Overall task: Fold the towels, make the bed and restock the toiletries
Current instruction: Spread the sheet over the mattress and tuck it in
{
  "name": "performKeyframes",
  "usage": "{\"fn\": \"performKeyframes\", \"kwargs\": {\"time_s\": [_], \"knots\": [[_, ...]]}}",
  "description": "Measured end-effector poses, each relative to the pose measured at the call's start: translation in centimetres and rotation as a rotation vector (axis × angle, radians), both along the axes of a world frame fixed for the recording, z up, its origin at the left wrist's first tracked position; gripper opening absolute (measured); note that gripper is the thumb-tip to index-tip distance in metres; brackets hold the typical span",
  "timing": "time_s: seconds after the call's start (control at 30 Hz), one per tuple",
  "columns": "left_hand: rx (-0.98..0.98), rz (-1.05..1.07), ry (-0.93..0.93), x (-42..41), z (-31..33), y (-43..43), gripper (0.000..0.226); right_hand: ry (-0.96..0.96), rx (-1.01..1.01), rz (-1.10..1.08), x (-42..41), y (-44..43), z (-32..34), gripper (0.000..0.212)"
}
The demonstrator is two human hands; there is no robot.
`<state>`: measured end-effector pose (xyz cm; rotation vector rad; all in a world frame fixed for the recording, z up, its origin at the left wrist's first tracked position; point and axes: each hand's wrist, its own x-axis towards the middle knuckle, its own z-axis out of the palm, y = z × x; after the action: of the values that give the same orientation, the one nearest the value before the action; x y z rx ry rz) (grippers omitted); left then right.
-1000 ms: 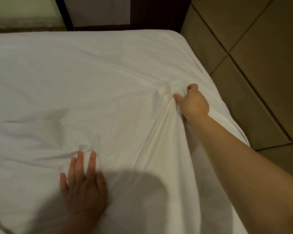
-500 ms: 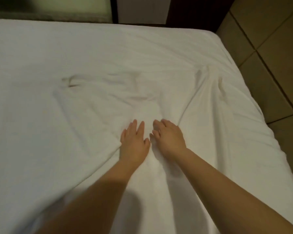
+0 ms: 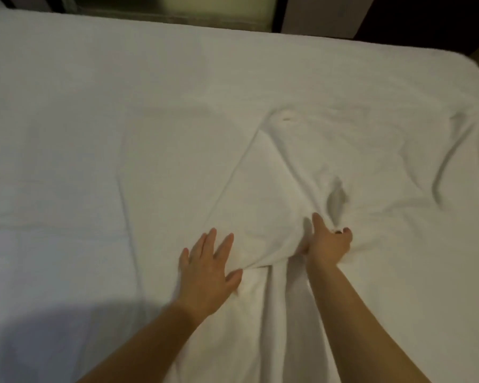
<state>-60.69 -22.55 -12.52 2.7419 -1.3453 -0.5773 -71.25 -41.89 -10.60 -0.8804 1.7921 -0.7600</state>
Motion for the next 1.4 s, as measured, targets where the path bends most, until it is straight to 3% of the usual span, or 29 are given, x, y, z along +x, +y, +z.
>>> {"fn": "performKeyframes", "kwargs": {"time_s": [0.07,0.13,0.3,0.43,0.53,0.6,0.7,0.77,1.03,1.13,1.23,1.4], "knots": [[-0.055,0.140,0.031,1.9,0.1,1.6,0.072,-0.045,0.117,-0.036,0.8,0.9,0.2,0.078],[-0.110,0.244,0.021,3.7,0.4,2.0,0.071,-0.035,0.136,0.064,2.0,1.8,0.9,0.064],[-0.166,0.411,-0.008,7.0,0.6,2.3,0.059,0.018,-0.146,0.281,7.0,3.8,2.4,0.052],[-0.333,0.750,0.072,6.8,-0.1,5.9,0.053,-0.084,-0.146,0.446,9.6,5.8,2.8,0.053],[-0.483,1.084,0.428,6.4,1.0,7.5,0.037,-0.115,-0.129,0.532,11.5,6.6,3.1,0.055],[-0.622,1.223,0.775,6.8,1.3,7.7,0.027,-0.133,-0.127,0.628,13.0,7.3,3.3,0.054],[-0.915,1.300,1.282,9.0,1.8,7.1,0.030,-0.109,-0.153,0.778,16.0,7.6,3.9,0.060],[-0.935,1.245,1.434,11.4,2.0,5.6,0.034,-0.067,-0.193,0.861,18.3,7.2,4.2,0.065],[-0.913,1.288,1.619,19.1,0.8,0.0,0.042,0.001,-0.259,1.052,27.7,6.3,3.0,0.068],[-0.931,1.233,1.547,22.3,-0.3,-1.4,0.027,0.003,-0.312,1.160,31.3,6.3,2.1,0.072],[-0.919,1.241,1.461,25.9,-1.4,-2.2,0.030,0.073,-0.275,1.286,33.9,6.5,0.7,0.085],[-0.880,1.367,1.485,29.7,-3.6,-2.4,0.033,0.152,-0.225,1.343,35.5,6.2,-1.7,0.081]]}}
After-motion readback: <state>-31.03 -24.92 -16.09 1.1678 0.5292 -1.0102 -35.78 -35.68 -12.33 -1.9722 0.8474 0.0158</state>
